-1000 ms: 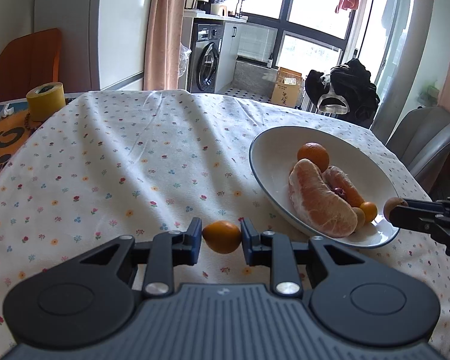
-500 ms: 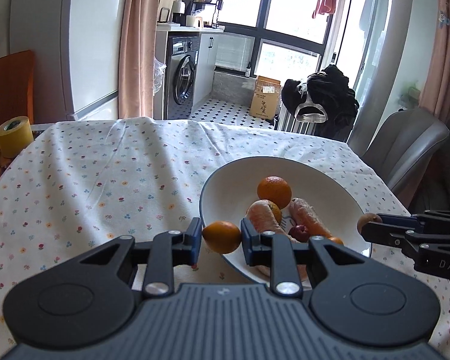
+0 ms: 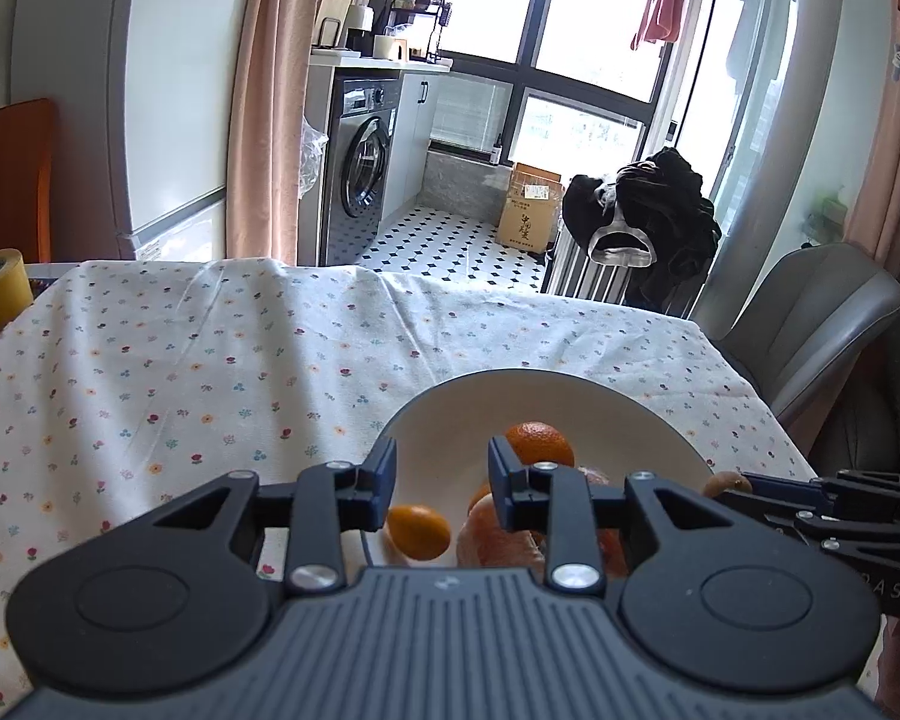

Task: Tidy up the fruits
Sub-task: 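Drop the kiwi in the bowl with the right gripper while the left drops the tangerine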

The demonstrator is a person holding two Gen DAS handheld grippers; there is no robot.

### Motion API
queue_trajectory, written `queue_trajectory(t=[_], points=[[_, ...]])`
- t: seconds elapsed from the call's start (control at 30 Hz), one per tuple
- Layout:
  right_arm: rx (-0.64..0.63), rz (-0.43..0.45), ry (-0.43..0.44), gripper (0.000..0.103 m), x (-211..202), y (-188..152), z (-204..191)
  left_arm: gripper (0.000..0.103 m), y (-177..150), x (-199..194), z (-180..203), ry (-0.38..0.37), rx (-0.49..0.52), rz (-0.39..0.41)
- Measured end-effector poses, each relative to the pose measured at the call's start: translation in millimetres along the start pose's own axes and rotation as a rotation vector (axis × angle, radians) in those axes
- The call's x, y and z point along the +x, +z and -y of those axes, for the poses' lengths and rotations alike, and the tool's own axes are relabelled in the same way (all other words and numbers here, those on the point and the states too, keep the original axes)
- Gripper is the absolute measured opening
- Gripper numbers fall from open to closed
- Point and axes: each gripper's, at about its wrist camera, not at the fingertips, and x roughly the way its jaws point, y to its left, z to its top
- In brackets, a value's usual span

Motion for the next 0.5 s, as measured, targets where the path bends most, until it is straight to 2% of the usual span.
queue_trajectory(t=[0.3, 0.37, 0.5], points=[[0.014, -0.001, 0.008, 0.025, 3.1, -1.5, 1.0, 0.034, -2.8, -7.9, -6.9, 0.027, -0.007, -0.015], [0.014, 0.015, 0.016, 0.030, 1.6, 0.1, -1.0, 0.037, -3.8, -11.2, -7.2, 0.029, -0.002, -0.013], [0.011, 0.029, 0.002, 0.030, -4.5, 1.2, -2.3, 0.055, -6.7, -19.0, -8.3, 0.031, -0.007, -0.004]])
